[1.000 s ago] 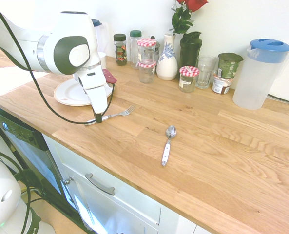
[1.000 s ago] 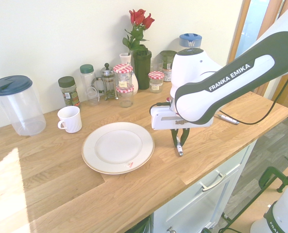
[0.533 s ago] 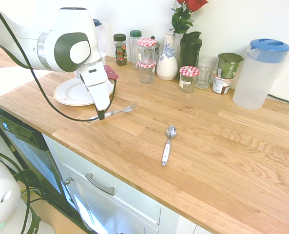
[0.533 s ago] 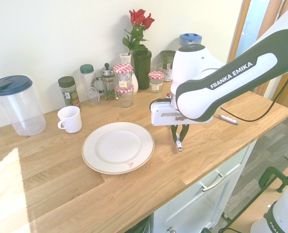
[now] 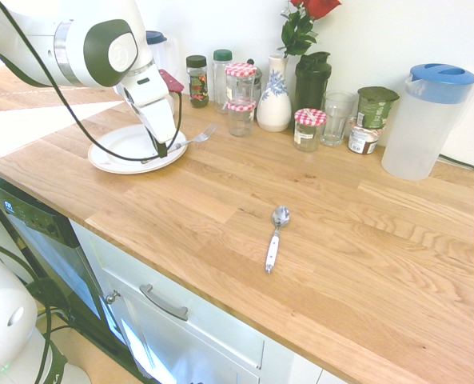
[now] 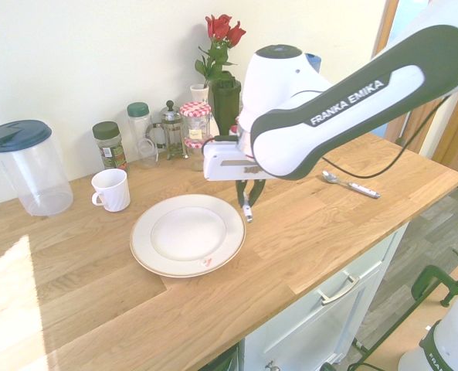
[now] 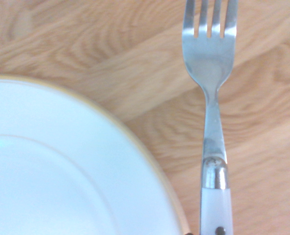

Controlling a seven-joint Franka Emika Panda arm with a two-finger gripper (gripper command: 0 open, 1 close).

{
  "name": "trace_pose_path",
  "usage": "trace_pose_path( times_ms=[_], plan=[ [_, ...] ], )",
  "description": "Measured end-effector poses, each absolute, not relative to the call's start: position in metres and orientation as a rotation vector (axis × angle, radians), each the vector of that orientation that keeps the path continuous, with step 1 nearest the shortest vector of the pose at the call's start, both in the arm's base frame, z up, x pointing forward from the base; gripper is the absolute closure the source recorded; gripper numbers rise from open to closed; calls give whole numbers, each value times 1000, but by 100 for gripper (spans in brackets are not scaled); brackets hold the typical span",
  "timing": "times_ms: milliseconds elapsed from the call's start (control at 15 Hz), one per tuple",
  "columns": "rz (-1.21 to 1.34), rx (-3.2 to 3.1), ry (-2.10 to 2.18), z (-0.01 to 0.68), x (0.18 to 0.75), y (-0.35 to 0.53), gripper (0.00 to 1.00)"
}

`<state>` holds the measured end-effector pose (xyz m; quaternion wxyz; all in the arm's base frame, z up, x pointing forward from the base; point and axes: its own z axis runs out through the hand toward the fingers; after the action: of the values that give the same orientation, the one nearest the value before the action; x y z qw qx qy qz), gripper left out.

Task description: Put the fork into the plate

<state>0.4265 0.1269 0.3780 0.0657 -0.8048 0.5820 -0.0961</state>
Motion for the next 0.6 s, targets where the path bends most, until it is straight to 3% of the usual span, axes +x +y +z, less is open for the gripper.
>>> trace_pose_path(
  times_ms=[267, 600],
  plan=[
    [-239, -2454, 1656, 365, 466, 188, 100],
    [-183, -2490, 1584, 353, 472, 240, 100]
  ],
)
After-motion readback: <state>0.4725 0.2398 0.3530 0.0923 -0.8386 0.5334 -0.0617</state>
